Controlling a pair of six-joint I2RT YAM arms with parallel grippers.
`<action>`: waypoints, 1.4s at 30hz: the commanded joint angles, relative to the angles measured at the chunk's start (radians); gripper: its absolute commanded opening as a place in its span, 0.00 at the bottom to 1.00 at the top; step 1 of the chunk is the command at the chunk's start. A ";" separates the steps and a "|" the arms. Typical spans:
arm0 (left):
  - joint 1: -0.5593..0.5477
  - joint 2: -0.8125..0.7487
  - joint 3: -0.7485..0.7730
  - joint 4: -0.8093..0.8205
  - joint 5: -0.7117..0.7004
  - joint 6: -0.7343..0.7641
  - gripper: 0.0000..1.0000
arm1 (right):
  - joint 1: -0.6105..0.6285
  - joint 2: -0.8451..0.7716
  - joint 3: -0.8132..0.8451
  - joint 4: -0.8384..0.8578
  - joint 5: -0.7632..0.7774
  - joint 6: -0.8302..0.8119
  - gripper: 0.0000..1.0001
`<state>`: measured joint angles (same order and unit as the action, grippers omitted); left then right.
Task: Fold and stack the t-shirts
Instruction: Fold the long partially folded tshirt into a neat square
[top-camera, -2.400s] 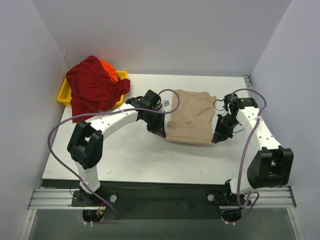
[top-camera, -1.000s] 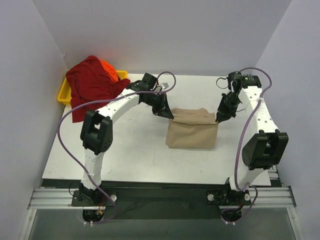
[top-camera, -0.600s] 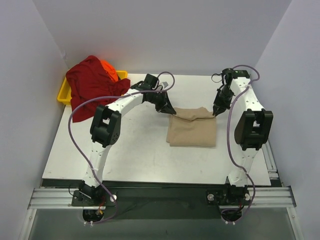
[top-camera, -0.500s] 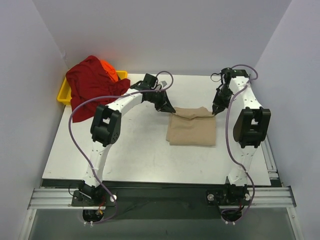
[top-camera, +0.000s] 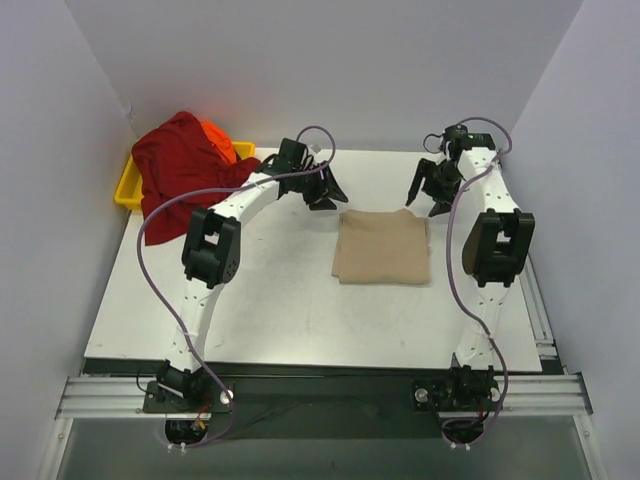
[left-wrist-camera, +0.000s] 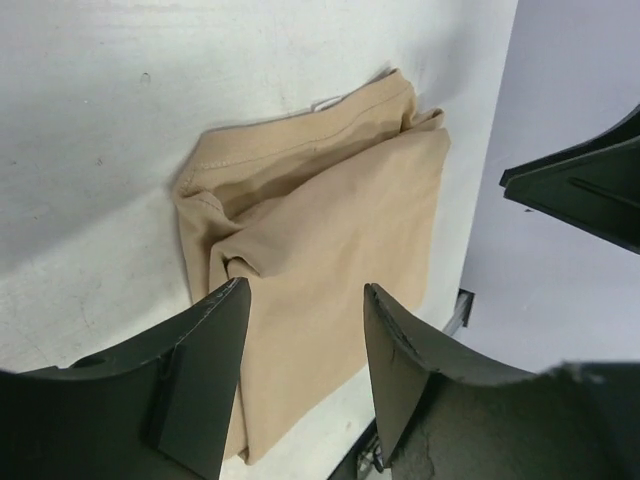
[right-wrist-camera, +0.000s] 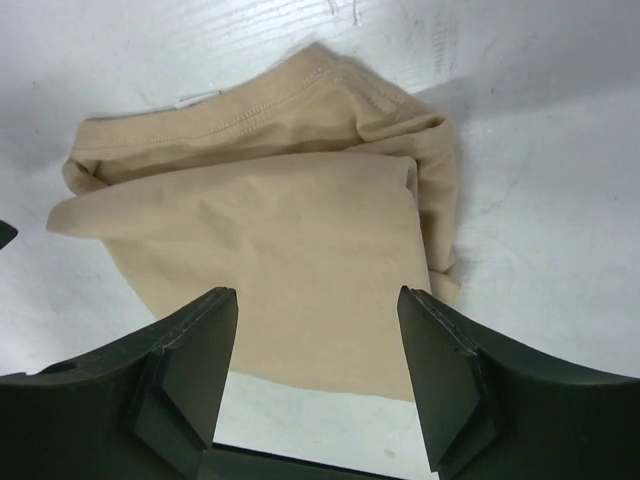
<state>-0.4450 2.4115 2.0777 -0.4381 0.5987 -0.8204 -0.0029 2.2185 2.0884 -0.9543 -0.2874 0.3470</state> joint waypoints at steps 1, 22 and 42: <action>-0.027 -0.060 -0.010 -0.005 -0.046 0.096 0.59 | -0.037 -0.120 -0.106 0.037 -0.096 -0.048 0.66; -0.152 -0.206 -0.390 -0.045 -0.140 0.208 0.55 | -0.140 -0.412 -0.849 0.381 -0.263 -0.072 0.69; -0.156 -0.173 -0.455 0.102 -0.016 0.147 0.07 | -0.132 -0.234 -0.831 0.486 -0.308 -0.059 0.67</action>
<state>-0.5949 2.2498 1.6215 -0.3897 0.5488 -0.6697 -0.1429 1.9362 1.2430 -0.4881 -0.5713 0.2970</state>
